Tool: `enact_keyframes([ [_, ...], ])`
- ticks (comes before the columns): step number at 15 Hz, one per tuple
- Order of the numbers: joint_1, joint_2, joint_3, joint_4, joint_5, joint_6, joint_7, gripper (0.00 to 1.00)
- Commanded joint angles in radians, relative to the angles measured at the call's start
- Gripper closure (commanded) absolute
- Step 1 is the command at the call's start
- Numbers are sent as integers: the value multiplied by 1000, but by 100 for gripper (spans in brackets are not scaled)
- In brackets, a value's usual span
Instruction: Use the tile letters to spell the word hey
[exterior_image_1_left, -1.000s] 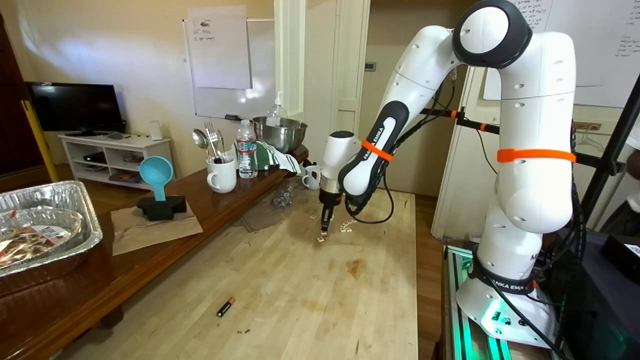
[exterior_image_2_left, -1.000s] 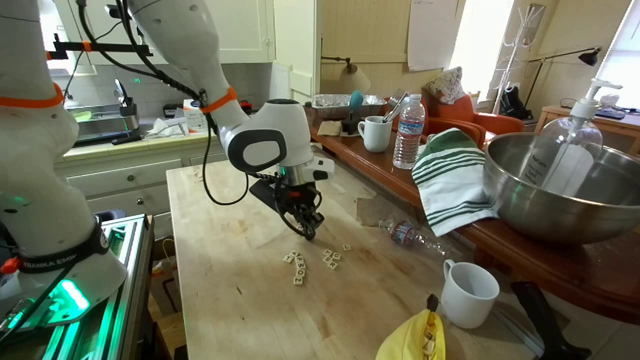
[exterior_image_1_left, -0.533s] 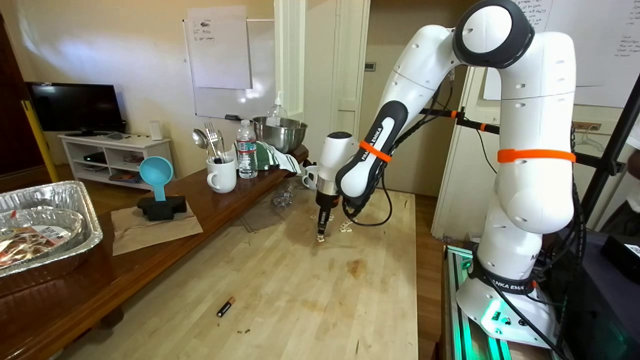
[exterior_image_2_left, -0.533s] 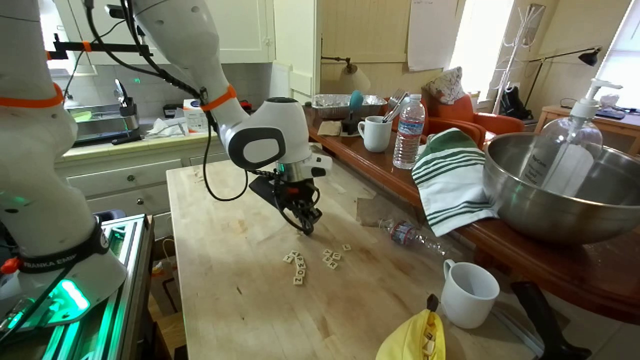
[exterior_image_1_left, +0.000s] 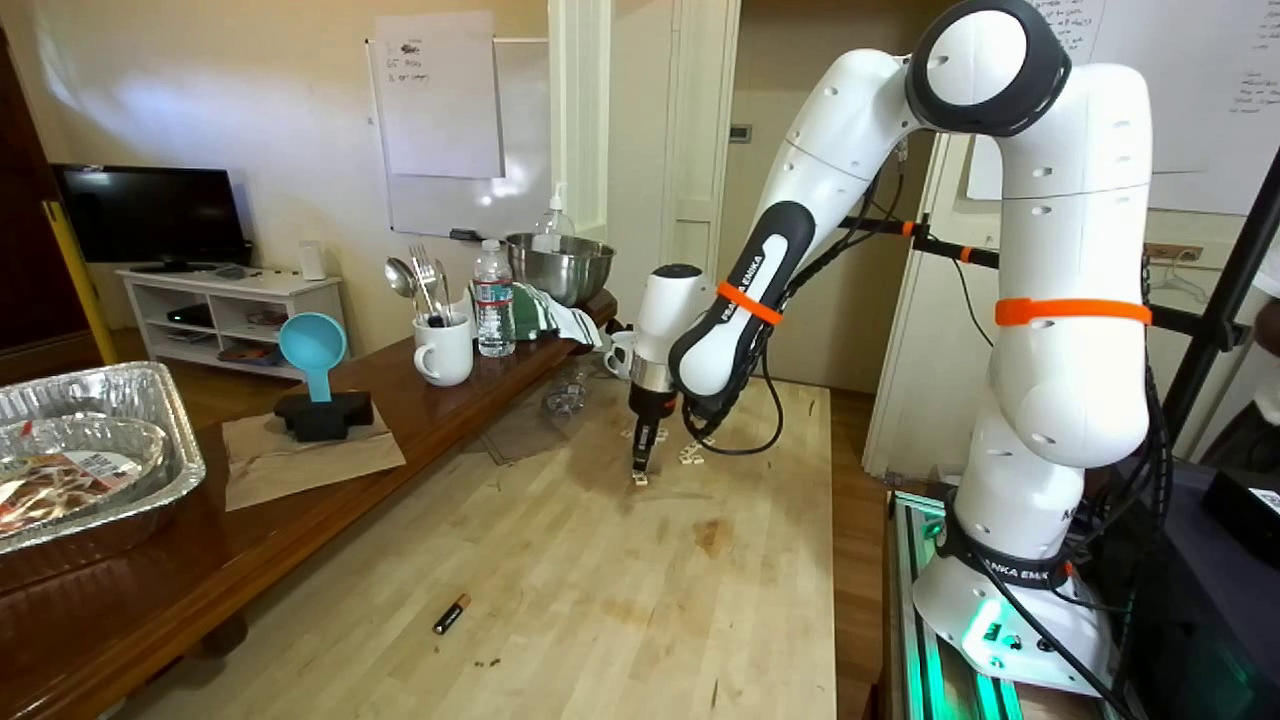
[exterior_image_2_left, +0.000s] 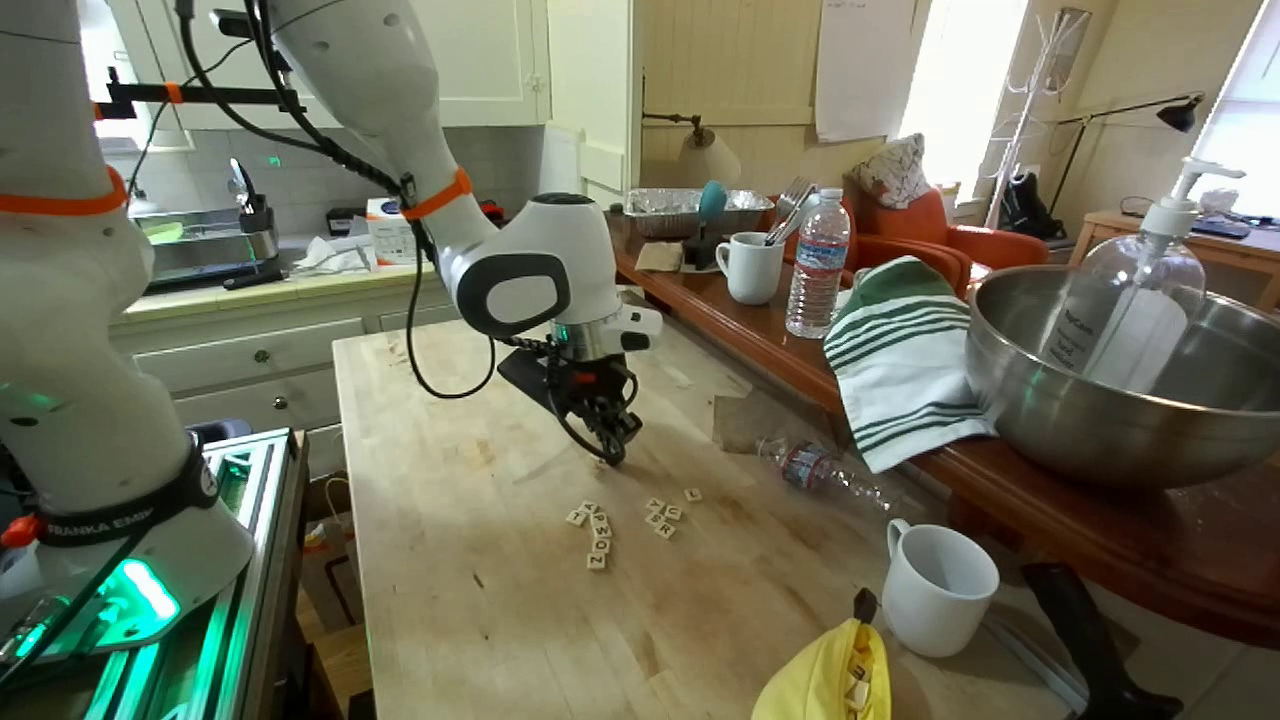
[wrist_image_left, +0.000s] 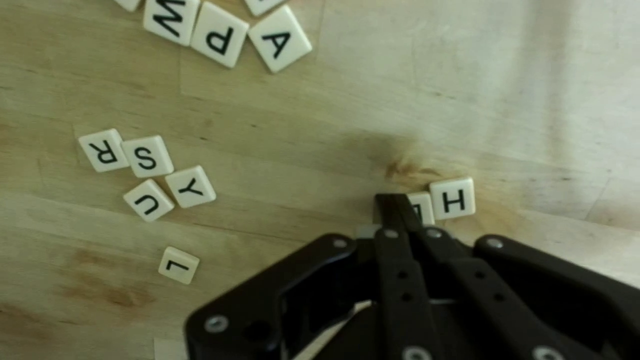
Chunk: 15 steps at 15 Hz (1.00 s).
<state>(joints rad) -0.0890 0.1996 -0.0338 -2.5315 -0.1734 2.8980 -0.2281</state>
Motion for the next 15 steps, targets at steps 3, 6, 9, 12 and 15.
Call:
enact_keyframes([
  [3, 14, 31, -5, -4, -2, -10, 11, 100],
  [6, 16, 26, -11, -9, -13, -7, 13, 100],
  [9, 16, 23, -11, -13, -14, -6, 14, 100],
  [12, 13, 23, -5, -15, -7, -4, 6, 100],
  [15, 14, 22, -4, -18, -8, -4, 5, 100],
])
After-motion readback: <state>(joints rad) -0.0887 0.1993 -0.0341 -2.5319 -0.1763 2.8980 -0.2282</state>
